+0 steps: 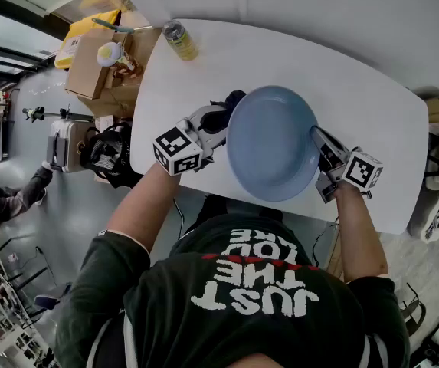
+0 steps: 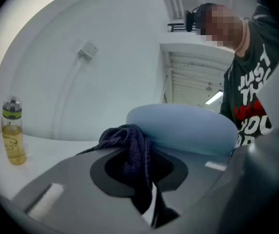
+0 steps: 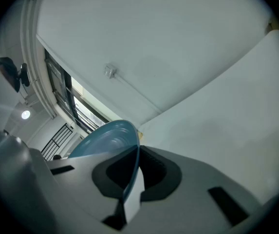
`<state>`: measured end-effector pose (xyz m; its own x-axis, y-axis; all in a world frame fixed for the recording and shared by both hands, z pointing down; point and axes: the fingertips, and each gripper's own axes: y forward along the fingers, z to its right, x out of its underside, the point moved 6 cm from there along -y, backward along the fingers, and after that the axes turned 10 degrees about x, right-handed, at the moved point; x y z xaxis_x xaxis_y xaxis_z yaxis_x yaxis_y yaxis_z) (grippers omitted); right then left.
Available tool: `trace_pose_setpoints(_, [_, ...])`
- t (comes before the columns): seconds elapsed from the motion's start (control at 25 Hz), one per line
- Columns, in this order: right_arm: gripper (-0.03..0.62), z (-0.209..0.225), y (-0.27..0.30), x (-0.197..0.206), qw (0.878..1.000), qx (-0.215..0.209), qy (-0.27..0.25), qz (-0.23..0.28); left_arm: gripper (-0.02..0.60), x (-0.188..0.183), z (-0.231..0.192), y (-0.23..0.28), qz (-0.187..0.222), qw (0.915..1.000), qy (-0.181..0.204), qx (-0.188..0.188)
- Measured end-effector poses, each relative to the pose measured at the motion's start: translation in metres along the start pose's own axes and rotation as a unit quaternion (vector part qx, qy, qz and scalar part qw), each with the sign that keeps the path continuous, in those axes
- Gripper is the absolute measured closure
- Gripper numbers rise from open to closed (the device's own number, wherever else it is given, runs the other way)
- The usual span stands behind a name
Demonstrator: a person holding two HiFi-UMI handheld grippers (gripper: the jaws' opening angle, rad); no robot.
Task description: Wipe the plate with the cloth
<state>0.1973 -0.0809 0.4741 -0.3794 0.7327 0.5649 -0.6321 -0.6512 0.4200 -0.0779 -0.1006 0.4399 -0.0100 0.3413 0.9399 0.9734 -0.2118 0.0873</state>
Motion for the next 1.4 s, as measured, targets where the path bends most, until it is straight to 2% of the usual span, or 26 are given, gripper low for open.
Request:
trace_pose_setpoints(0.16, [0.583, -0.010, 0.002, 0.005, 1.000, -0.019, 0.008, -0.014, 0.514, -0.010, 0.001, 0.006, -0.017, 0.9988, 0.045, -0.010])
trace_pose_setpoints(0.44, [0.583, -0.023, 0.010, -0.002, 0.999, -0.028, 0.038, 0.003, 0.515, -0.015, 0.008, 0.023, -0.010, 0.9984, 0.054, -0.016])
trace_pose_setpoints(0.52, [0.583, -0.027, 0.012, -0.008, 0.999, -0.029, 0.037, 0.010, 0.514, -0.007, 0.014, 0.030, -0.030, 0.9972, 0.069, -0.003])
trace_pose_setpoints(0.6, [0.583, -0.033, 0.019, -0.013, 0.999, -0.031, 0.035, 0.020, 0.514, 0.004, 0.027, 0.041, -0.057, 0.9938, 0.092, 0.028])
trace_pose_setpoints(0.68, [0.583, -0.039, 0.024, -0.021, 0.999, -0.032, 0.029, 0.033, 0.514, 0.015, 0.042, 0.052, -0.072, 0.9910, 0.099, 0.053])
trace_pose_setpoints(0.96, [0.583, -0.012, 0.013, -0.043, 0.997, 0.024, 0.036, 0.067, 0.514, 0.015, 0.077, 0.051, -0.067, 0.9898, 0.098, 0.078])
trace_pose_setpoints(1.24, [0.583, 0.016, -0.013, -0.032, 0.996, 0.043, 0.049, 0.065, 0.514, 0.003, 0.067, 0.018, -0.042, 0.9946, 0.081, 0.049])
trace_pose_setpoints(1.4, [0.583, 0.002, -0.022, -0.013, 0.999, 0.012, 0.032, 0.042, 0.514, -0.005, 0.049, 0.004, -0.041, 0.9951, 0.088, 0.019])
